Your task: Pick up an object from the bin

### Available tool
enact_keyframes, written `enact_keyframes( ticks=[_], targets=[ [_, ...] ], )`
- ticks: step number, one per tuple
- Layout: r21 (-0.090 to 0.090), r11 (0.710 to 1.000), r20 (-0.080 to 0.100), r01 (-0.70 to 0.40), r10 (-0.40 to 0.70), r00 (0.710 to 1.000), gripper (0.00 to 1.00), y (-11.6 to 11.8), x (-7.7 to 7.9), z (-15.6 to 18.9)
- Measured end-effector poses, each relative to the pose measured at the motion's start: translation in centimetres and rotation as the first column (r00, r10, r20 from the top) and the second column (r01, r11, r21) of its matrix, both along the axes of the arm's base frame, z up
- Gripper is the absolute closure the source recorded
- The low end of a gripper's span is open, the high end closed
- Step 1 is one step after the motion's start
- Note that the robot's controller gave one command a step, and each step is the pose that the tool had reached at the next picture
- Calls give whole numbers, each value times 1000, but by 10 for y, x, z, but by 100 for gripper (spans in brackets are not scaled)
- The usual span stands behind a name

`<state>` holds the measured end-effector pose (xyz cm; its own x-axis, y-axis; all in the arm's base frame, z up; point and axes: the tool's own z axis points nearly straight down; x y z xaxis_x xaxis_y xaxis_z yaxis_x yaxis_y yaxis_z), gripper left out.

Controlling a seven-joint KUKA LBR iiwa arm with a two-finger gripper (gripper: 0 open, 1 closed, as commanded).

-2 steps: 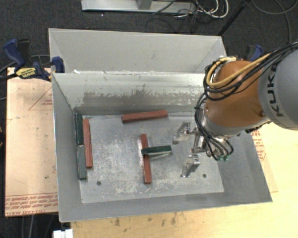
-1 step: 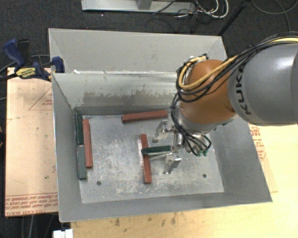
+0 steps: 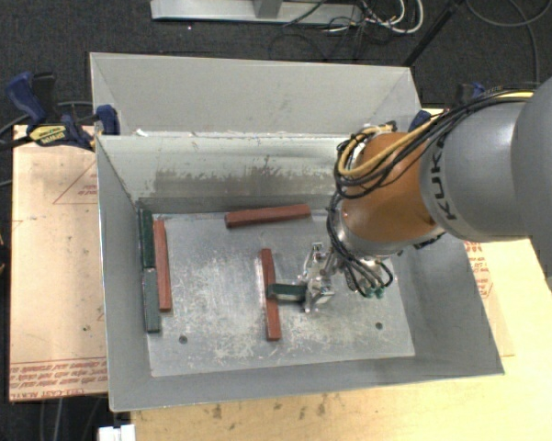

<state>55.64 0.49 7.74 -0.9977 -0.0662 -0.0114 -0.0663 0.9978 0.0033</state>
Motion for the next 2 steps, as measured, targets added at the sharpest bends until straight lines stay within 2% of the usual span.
enact_keyframes(
  ticks=[1, 2],
  targets=[
    [0, 1000, 0, 0, 0, 1000, 100, 0, 0, 0],
    [-4, 998, -6, -66, 66, 998, 100, 1, -4, 147]
  ],
)
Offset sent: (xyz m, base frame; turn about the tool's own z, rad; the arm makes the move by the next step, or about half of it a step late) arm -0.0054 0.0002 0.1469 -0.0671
